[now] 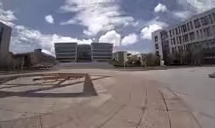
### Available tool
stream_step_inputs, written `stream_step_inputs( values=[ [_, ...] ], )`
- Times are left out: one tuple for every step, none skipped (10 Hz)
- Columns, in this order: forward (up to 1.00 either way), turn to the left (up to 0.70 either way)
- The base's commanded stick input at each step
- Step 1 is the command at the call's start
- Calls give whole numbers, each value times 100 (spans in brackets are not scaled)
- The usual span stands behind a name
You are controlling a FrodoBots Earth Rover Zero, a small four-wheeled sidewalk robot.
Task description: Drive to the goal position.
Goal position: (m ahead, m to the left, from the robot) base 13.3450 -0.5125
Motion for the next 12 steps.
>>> stream_step_inputs(
  values=[
    [94, 3],
    [0, 0],
    [0, 0],
    [0, 0],
    [0, 0],
    [0, 0],
    [0, 0],
    [0, 0],
    [0, 0],
    [0, 0],
    [11, 0],
    [100, 4]
  ],
)
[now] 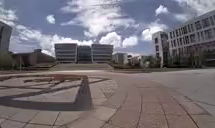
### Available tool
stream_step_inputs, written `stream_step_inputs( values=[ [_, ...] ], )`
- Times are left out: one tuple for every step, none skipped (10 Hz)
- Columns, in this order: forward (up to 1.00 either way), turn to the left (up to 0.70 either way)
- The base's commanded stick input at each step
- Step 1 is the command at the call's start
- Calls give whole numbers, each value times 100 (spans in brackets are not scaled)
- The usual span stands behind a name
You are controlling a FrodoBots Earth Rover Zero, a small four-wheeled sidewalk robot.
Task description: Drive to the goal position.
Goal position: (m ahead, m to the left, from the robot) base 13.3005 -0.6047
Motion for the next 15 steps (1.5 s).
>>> stream_step_inputs(
  values=[
    [100, 4],
    [100, 4],
    [100, 4],
    [100, 4],
    [100, 4],
    [100, 4],
    [100, 4],
    [100, 4],
    [100, 4],
    [100, 4],
    [100, 4],
    [100, 4],
    [100, 4],
    [100, 4],
    [100, 4]
  ],
)
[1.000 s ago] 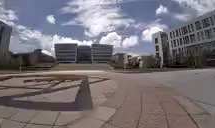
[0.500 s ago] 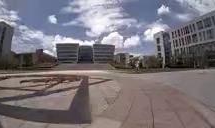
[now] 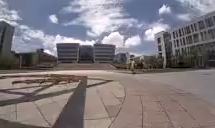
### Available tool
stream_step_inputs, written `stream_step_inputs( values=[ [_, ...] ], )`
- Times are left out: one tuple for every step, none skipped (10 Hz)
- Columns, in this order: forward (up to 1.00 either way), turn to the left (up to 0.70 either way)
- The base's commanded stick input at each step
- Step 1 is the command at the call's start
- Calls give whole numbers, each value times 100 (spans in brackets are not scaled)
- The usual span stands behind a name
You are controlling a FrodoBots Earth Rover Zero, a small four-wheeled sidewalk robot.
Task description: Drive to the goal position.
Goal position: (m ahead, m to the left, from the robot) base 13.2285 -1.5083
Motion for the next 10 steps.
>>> stream_step_inputs(
  values=[
    [100, 4],
    [100, 4],
    [100, 4],
    [100, 4],
    [100, 4],
    [100, 4],
    [100, 4],
    [100, 4],
    [100, 4],
    [100, 4]
  ],
)
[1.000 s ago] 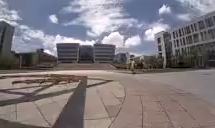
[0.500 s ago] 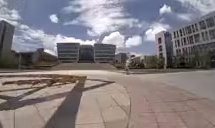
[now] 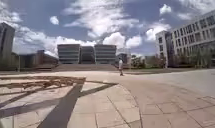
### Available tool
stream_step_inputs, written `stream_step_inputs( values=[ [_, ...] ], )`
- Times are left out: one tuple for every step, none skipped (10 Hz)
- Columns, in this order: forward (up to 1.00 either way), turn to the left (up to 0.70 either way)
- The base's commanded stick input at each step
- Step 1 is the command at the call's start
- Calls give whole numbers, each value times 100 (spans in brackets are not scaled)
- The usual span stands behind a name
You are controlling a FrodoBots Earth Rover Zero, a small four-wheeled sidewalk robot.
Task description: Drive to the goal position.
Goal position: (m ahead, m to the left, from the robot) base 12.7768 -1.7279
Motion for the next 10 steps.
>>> stream_step_inputs(
  values=[
    [100, 5],
    [100, 5],
    [100, 5],
    [100, 5],
    [100, 5],
    [100, 5],
    [100, 5],
    [100, 5],
    [100, 5],
    [100, 5]
  ],
)
